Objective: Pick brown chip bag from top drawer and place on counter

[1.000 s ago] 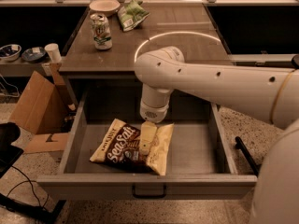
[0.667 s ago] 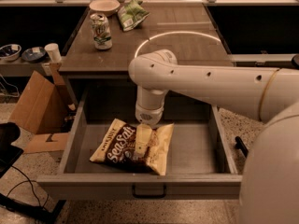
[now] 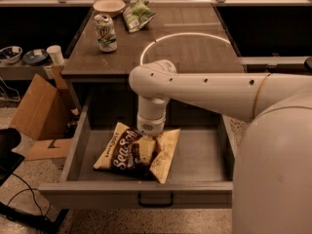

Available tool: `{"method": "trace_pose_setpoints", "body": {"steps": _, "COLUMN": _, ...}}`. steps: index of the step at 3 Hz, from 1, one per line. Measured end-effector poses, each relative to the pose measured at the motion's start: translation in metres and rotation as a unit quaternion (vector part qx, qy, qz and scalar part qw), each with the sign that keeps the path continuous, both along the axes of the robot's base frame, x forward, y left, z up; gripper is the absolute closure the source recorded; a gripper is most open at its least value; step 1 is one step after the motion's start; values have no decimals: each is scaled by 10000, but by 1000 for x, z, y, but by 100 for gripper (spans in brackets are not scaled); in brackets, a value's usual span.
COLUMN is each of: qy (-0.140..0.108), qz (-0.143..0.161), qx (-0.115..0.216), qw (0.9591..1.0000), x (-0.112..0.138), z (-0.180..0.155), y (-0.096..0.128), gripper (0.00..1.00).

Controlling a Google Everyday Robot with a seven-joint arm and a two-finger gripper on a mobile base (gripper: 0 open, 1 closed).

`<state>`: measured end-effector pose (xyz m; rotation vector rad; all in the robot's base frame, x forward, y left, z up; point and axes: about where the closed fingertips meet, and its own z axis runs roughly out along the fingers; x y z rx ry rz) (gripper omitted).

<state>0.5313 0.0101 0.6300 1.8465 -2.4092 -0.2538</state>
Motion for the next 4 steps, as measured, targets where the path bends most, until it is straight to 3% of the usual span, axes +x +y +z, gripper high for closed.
{"method": "trace_pose_setpoints", "body": {"steps": 1, "qy": 0, "qz": 0, "qx": 0, "qw": 10000, "x": 0, "z": 0, "y": 0, "gripper": 72}}
{"method": "trace_pose_setpoints", "body": {"steps": 2, "qy": -171, "qz": -1, "qx": -59, "qw": 9998, "x": -5, "z": 6, "y": -3, "gripper": 100}}
{"method": "trace_pose_setpoints", "body": {"steps": 3, "qy": -661, "qz": -93, "qx": -564, "qw": 9962, "x": -32, "z": 46, "y": -28, "gripper": 100}}
{"method": "trace_pose_setpoints", "body": {"steps": 4, "qy": -990, "qz": -446, "qx": -1206, "qw": 9867, "x": -85, "z": 108, "y": -63, "gripper": 100}}
